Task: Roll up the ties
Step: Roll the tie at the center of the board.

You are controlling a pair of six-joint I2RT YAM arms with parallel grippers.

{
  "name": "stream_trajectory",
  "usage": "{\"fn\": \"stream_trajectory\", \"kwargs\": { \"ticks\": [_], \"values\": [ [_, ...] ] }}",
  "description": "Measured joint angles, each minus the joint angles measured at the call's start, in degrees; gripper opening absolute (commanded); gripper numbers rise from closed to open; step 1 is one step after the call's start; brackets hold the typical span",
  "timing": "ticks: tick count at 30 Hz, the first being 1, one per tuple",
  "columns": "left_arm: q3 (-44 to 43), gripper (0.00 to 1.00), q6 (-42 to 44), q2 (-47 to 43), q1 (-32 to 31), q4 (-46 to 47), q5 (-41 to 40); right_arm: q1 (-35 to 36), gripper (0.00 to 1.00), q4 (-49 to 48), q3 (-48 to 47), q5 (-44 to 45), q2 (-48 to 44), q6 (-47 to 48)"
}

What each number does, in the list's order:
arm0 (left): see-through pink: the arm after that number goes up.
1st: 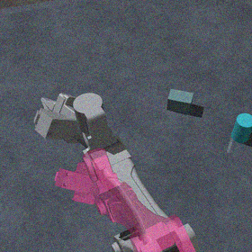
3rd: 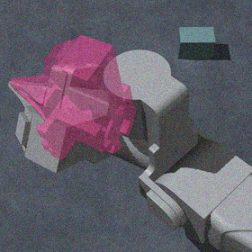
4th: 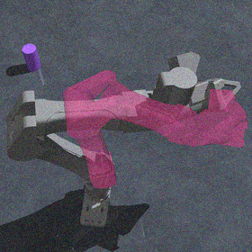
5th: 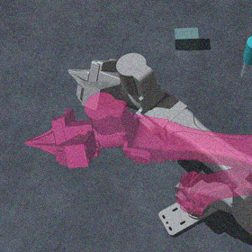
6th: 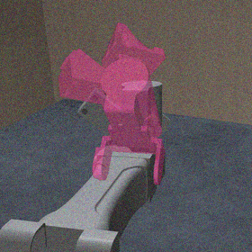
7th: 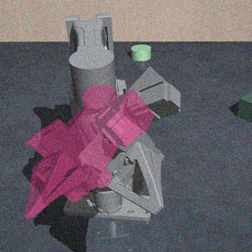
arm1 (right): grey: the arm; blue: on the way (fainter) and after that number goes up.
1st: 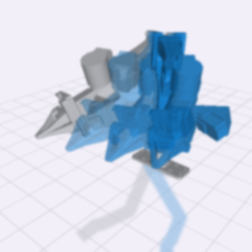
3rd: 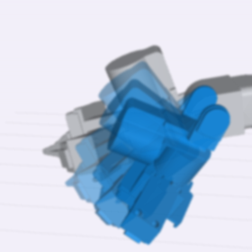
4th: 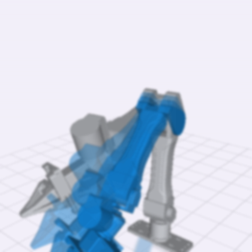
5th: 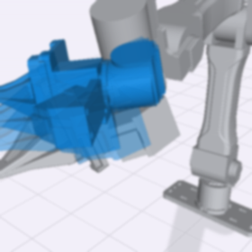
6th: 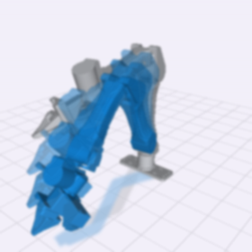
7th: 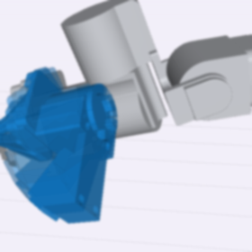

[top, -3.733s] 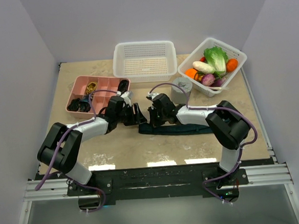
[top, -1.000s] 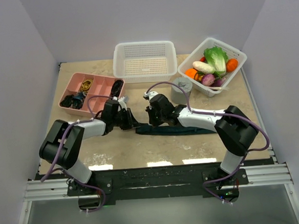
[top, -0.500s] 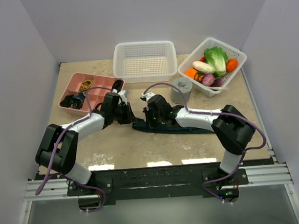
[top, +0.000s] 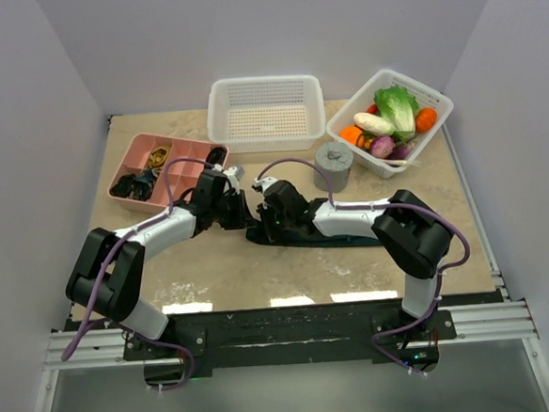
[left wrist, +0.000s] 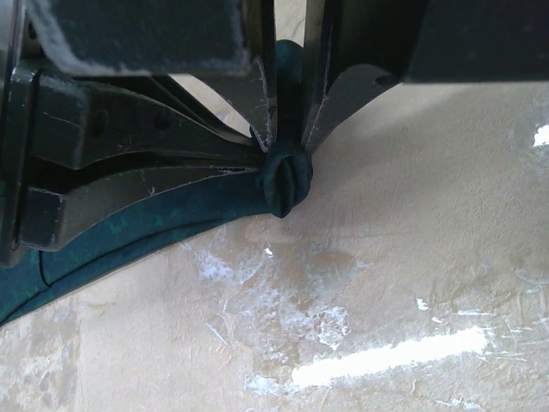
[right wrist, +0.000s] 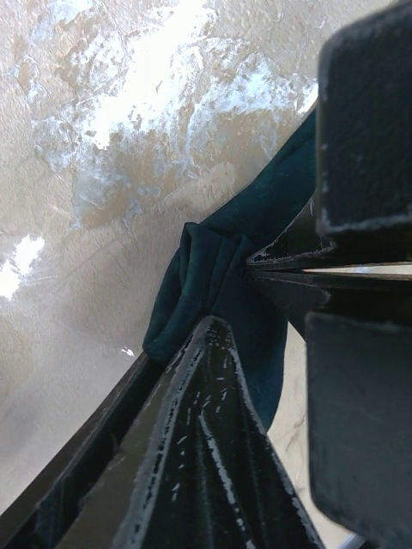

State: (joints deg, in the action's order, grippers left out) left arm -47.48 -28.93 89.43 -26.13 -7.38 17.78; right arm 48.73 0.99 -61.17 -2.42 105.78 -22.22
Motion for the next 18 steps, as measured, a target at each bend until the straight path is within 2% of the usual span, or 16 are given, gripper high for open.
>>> {"fn": "stream_trajectory", "kwargs": {
  "ticks": [9, 18],
  "values": [
    [-2.03, 0.00, -0.17, -0.44, -1.64, -1.22, -0.96, -0.09, 0.00, -4.00, 0.20, -0.09, 0.57, -2.51],
    [-3.93, 0.00, -0.42, -0.76, -3.06, -2.36, -1.79, -0.09, 0.00, -11.67, 5.33, -1.88, 0.76, -6.60]
  ]
}}
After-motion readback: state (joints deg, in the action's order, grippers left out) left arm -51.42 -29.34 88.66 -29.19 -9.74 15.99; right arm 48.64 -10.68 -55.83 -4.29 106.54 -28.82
